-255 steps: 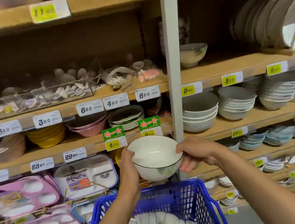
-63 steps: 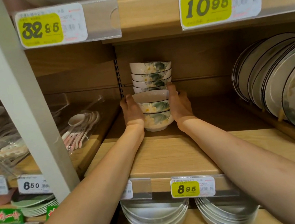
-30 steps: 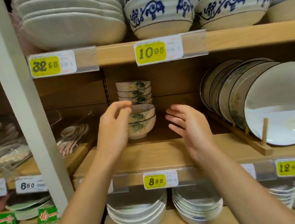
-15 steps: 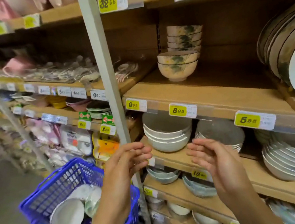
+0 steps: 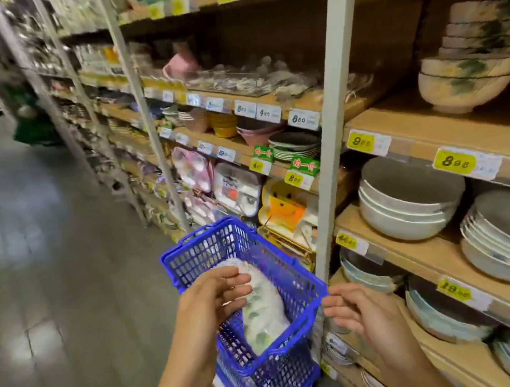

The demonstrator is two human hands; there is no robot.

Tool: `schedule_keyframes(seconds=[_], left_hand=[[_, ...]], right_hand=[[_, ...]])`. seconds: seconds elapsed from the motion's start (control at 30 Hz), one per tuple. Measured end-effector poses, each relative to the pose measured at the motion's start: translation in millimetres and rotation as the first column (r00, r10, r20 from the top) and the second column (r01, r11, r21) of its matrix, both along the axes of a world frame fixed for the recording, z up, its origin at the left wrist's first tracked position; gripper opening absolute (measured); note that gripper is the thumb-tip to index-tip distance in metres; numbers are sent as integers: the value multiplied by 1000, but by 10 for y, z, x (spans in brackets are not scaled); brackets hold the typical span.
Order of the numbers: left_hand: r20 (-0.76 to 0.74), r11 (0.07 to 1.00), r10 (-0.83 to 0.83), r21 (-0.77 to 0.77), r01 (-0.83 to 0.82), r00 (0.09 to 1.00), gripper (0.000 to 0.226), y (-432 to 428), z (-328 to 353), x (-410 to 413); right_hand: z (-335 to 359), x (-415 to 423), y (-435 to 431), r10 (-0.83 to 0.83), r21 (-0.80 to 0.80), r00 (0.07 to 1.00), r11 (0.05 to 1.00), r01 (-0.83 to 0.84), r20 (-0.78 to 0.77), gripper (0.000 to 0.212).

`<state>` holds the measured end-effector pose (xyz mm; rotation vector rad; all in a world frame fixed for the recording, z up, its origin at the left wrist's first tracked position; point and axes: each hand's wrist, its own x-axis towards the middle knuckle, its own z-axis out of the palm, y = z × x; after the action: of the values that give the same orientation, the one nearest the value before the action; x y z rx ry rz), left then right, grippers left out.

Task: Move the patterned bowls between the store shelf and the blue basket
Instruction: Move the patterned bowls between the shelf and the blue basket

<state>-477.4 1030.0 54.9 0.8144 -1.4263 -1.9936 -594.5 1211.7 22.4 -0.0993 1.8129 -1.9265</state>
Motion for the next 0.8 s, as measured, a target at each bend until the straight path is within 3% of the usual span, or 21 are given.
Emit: schedule_keyframes(seconds=[0.17, 0.4, 0.8], left_hand=[[103, 995, 97, -1, -97, 990, 28, -710, -110, 575], [189, 994, 105, -40, -99, 976, 28, -1675, -309, 1157], [290, 999, -51, 14, 49, 956, 26, -2672, -689, 900]], right_hand=[[-225, 233, -633, 80, 90, 996, 992, -84, 45, 27], [-586, 562, -1490, 38, 176, 995, 983, -54, 94, 21], [-989, 500, -2461, 44, 271, 984, 958, -91, 174, 15]])
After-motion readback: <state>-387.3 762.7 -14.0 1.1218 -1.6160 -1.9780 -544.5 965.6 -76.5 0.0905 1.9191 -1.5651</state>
